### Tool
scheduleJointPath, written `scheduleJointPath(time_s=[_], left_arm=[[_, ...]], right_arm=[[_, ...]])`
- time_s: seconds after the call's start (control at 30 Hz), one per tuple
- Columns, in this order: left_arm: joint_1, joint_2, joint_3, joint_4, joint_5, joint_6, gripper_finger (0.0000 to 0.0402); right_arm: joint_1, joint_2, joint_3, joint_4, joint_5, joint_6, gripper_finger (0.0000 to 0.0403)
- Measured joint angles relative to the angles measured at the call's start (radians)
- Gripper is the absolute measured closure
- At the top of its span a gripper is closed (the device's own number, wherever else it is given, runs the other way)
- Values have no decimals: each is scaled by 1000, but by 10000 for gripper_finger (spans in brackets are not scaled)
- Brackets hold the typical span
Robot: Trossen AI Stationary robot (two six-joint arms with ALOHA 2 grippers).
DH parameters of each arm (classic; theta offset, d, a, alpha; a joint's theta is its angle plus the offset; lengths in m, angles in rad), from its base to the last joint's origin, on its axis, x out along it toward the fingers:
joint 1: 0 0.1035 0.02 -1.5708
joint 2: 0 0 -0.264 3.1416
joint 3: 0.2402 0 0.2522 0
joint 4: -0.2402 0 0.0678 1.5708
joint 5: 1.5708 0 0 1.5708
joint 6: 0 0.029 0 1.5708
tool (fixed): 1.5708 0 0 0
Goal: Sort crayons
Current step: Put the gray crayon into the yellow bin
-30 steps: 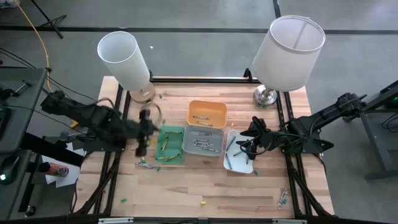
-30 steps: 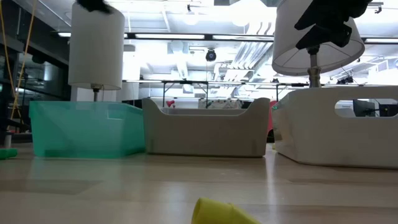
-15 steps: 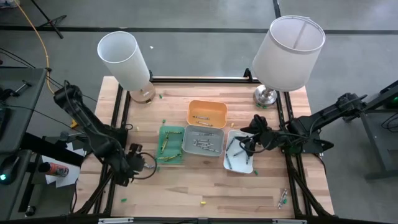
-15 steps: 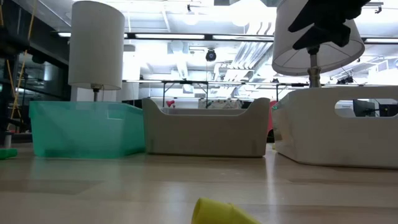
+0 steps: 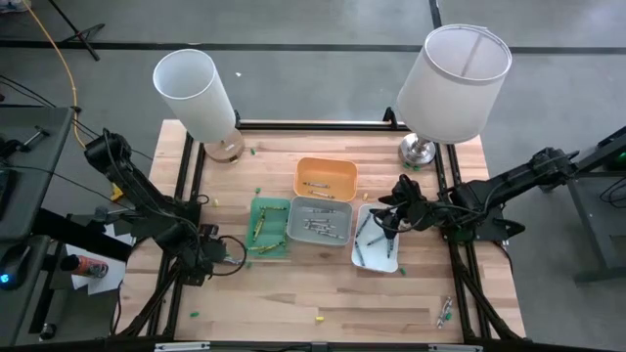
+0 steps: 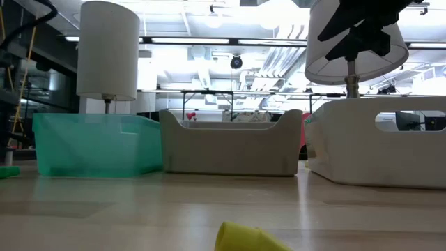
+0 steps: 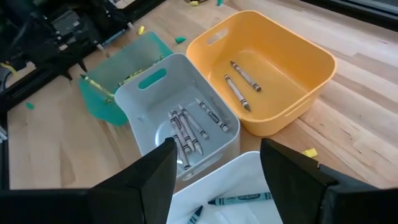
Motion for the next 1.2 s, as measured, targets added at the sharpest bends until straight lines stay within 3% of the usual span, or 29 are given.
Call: scheduleJointPath(time_s=[0.7,0.83,1.03,1.2], left_arm=[[0,140,-12,52,3,-139,232],[0,140,-13,48,1,-150,268],[1,143,-13,68,33,-151,382],[-11,132,23,56,63,-127,395]], right_arm=[[-3,0,0,-49,-87,-34,179],[-3,0,0,-53,-87,-45,179],[-3,0,0,-53,-87,-49,179],[-3,0,0,-52,-94,-52,179]])
